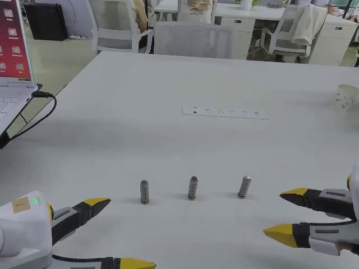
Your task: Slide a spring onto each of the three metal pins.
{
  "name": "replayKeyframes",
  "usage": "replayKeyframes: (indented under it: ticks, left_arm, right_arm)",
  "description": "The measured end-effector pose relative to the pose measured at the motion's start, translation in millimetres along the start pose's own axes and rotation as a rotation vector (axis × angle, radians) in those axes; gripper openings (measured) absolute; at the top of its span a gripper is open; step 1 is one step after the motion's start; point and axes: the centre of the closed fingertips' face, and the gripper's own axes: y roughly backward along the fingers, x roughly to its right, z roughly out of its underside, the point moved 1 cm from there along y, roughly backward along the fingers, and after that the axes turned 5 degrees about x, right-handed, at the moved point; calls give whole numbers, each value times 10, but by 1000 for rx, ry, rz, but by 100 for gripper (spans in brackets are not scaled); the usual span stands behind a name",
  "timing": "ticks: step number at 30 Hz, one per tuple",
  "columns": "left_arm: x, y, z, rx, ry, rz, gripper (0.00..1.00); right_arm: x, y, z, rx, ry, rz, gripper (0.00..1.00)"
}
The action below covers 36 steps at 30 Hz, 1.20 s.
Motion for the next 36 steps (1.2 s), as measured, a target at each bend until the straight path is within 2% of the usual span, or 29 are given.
replayKeyframes:
  ticks: [6, 14, 24, 36]
  left_arm:
    - [-18, 6, 1, 1, 0, -6, 96]
    - [-23, 10, 22, 0, 4, -11, 97]
    - [-21, 8, 18, 3, 1, -19, 98]
    - [-50, 14, 47, 3, 11, -38, 98]
  right_arm:
    - [17, -16, 3, 26, -6, 20, 69]
    - [32, -17, -30, 53, -25, 39, 81]
    - [63, -17, -63, 80, -50, 54, 87]
    - [66, -34, -56, 79, -60, 52, 88]
